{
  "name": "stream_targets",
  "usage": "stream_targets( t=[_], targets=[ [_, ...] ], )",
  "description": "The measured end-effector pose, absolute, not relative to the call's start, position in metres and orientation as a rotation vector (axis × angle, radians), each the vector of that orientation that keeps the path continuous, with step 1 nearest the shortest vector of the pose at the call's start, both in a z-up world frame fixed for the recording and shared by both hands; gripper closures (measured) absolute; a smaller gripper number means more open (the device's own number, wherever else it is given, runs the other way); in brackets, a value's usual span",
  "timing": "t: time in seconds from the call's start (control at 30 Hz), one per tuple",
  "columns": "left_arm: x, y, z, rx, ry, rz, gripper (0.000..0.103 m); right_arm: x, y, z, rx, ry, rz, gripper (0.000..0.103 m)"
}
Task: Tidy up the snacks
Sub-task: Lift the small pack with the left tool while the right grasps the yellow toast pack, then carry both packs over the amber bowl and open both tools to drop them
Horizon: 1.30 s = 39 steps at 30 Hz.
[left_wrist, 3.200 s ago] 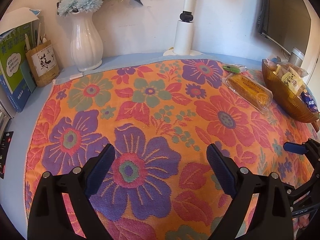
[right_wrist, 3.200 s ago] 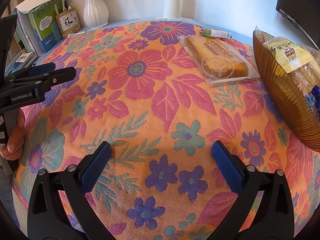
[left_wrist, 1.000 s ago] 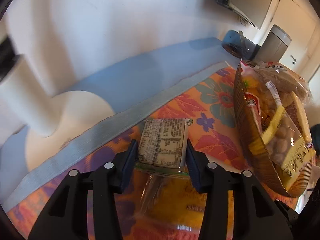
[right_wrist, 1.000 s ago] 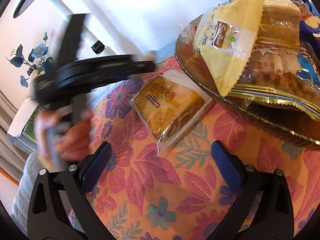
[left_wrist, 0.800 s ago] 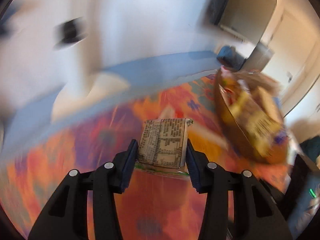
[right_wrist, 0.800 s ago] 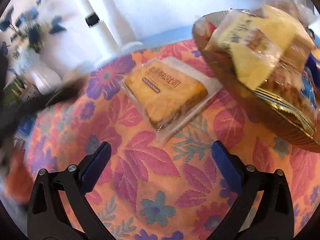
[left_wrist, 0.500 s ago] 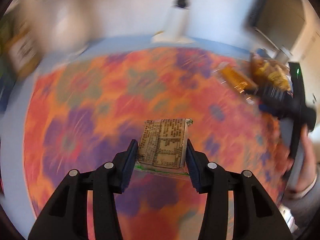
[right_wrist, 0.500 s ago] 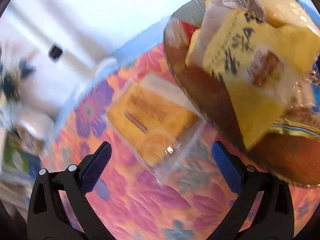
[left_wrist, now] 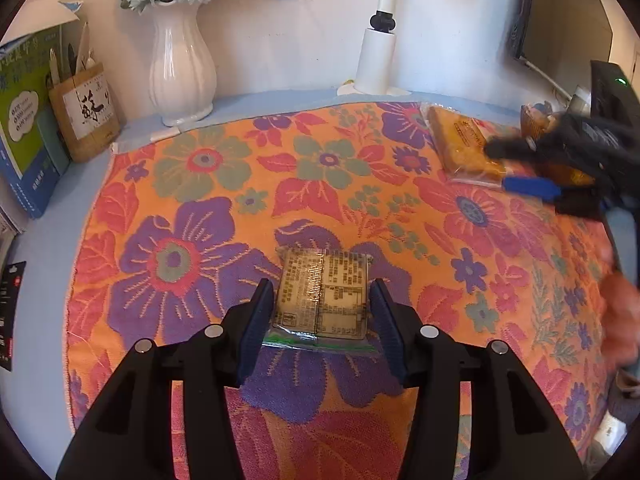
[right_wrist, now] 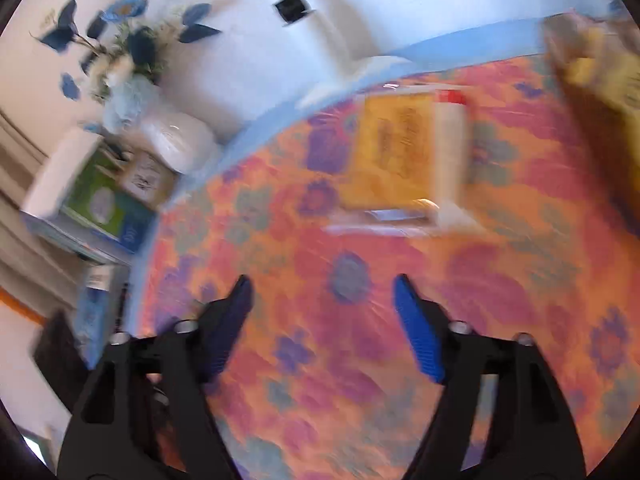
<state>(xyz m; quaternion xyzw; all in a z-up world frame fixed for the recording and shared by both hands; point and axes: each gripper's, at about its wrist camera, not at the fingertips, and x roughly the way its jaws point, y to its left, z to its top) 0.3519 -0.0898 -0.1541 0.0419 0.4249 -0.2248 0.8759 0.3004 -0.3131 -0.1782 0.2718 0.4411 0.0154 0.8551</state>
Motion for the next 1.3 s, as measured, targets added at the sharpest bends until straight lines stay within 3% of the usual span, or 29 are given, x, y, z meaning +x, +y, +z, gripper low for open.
stream_targets(
  t=[0.07, 0.2, 0.27, 0.3, 0.37, 0.47, 0.57, 0.67, 0.93, 1.3],
  targets=[
    [0.349, -0.089, -0.154, 0.078, 0.882, -0.480, 0.054, 0.292, -0.323, -0.178, 0.555, 0.903, -0.083, 0.010],
    [0.346, -0.091, -0.154, 0.083, 0.884, -0.511, 0.048, 0.319, -0.336, -0.180, 0.575, 0.907, -0.158, 0.009],
    [0.345, -0.091, -0.153, 0.078, 0.884, -0.525, 0.036, 0.345, -0.332, -0.180, 0.538, 0.904, -0.214, 0.003],
    [0.344, -0.088, -0.151, 0.064, 0.876, -0.535, 0.033, 0.359, -0.328, -0.179, 0.503, 0.894, -0.256, 0.003],
    [0.345, -0.080, -0.147, 0.017, 0.858, -0.540, 0.018, 0.382, -0.325, -0.182, 0.467, 0.897, -0.273, 0.003],
    [0.350, -0.060, -0.141, -0.071, 0.825, -0.485, 0.012, 0.414, -0.317, -0.200, 0.374, 0.972, -0.312, 0.003],
    [0.357, -0.054, -0.142, -0.064, 0.819, -0.406, 0.011, 0.417, -0.311, -0.205, 0.320, 0.955, -0.331, 0.005],
    [0.361, -0.063, -0.149, -0.056, 0.894, -0.506, 0.009, 0.406, -0.313, -0.202, 0.308, 0.935, -0.307, 0.023],
    [0.348, -0.088, -0.147, 0.119, 0.802, -0.410, 0.009, 0.341, -0.314, -0.202, 0.224, 0.967, -0.106, 0.025],
    [0.356, -0.099, -0.161, 0.174, 0.909, -0.444, 0.009, 0.224, -0.328, -0.204, 0.163, 0.971, -0.020, 0.025]
  ],
)
